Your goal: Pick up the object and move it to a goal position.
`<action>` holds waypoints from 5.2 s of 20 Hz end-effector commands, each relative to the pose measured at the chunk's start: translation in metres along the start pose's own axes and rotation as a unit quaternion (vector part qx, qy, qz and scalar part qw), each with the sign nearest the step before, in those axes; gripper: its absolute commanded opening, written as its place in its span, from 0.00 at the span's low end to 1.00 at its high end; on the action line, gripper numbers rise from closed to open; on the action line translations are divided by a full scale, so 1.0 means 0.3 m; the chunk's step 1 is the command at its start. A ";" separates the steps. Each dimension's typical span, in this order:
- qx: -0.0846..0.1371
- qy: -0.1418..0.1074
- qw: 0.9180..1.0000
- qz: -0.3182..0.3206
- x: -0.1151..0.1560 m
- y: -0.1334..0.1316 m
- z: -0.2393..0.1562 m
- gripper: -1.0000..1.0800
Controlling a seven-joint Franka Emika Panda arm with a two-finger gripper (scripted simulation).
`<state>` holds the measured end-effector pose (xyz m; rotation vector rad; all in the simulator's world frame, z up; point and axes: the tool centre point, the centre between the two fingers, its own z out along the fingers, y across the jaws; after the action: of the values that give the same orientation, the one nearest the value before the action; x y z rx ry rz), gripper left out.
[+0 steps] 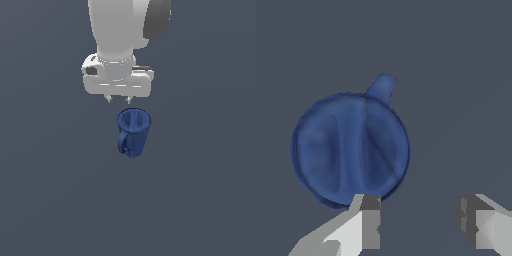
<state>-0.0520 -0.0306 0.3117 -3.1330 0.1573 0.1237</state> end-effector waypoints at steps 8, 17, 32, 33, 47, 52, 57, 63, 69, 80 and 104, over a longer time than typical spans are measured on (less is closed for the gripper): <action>0.027 -0.044 0.996 0.075 0.120 0.003 0.024 0.62; 0.055 -0.094 0.983 0.147 0.233 0.002 0.069 0.62; 0.092 -0.182 0.947 0.247 0.366 -0.005 0.182 0.62; 0.094 -0.188 0.945 0.252 0.373 -0.005 0.191 0.62; 0.109 -0.243 0.916 0.299 0.410 -0.010 0.278 0.62; 0.110 -0.249 0.914 0.302 0.412 -0.011 0.287 0.62; 0.109 -0.248 0.914 0.302 0.410 -0.011 0.288 0.62; 0.109 -0.248 0.914 0.302 0.402 -0.018 0.304 0.62; 0.109 -0.249 0.914 0.302 0.385 -0.032 0.341 0.62; 0.110 -0.249 0.913 0.303 0.373 -0.046 0.372 0.00; 0.136 -0.190 0.930 0.284 0.393 -0.042 0.168 0.00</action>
<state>0.0604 -0.0293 0.2387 -2.6215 0.9829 0.6754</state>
